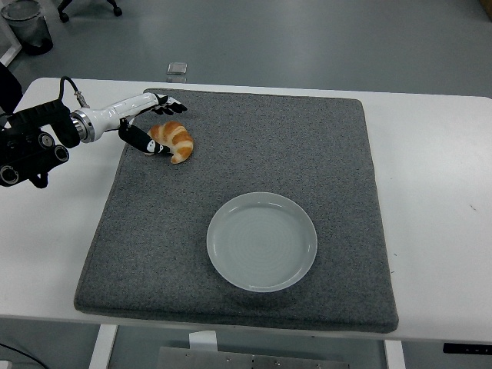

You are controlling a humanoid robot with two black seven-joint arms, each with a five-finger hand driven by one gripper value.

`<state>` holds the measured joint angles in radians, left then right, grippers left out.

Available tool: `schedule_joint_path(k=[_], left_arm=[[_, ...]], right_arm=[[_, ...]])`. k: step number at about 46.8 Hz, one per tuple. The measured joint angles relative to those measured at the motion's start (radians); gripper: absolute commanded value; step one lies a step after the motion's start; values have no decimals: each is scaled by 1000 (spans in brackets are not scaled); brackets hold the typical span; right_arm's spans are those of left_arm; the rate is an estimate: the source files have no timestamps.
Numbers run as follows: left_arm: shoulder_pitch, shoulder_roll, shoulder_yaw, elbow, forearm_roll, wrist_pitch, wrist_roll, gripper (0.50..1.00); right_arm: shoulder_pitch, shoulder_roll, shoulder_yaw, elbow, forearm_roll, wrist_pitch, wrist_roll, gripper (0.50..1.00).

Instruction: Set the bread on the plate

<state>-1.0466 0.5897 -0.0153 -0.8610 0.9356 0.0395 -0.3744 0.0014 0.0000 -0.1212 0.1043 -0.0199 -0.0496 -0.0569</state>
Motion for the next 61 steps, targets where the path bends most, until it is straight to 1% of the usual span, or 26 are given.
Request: schedule_joint_path(k=[20,27,32,36,39,41,43,44,46,48,50,52,53,57,61], left_arm=[[10,-17,7,31,0,4,-1,904],[29,-45,7,68,0,4,-2,904],[32,-66,7,102,-1,4,-15,904],[36,-77,7,120,-1,4,-19,885],[38,-82,7,127,-1,4,-23,838],[39,-86,7,133,-1,4,-30,789],[40,-91,7,137,-1,4,-38,763],[40,-93,7,140,-1,4,-41,731],[40,-96,7,152,-2,4,-48,688],[43,-100,7,161,-4,4,-52,630],[44,-102,7,167,-6,3,-57,587],[45,-102,7,171,-6,3,-60,512],[45,-102,7,172,-8,2,-61,500],[45,-102,7,172,-11,-1,-63,500],[47,-99,8,172,-11,-6,-83,500]], right_arm=[[0,0,0,0,0,0,0,938],[0,0,0,0,0,0,0,938],[0,0,0,0,0,0,0,938],[0,0,0,0,0,0,0,938],[0,0,0,0,0,0,0,938],[0,0,0,0,0,0,0,938],[0,0,0,0,0,0,0,938],[0,0,0,0,0,0,0,938],[0,0,0,0,0,0,0,938],[0,0,0,0,0,0,0,938],[0,0,0,0,0,0,0,938],[0,0,0,0,0,0,0,938],[0,0,0,0,0,0,0,940],[0,0,0,0,0,0,0,938],[0,0,0,0,0,0,0,938]])
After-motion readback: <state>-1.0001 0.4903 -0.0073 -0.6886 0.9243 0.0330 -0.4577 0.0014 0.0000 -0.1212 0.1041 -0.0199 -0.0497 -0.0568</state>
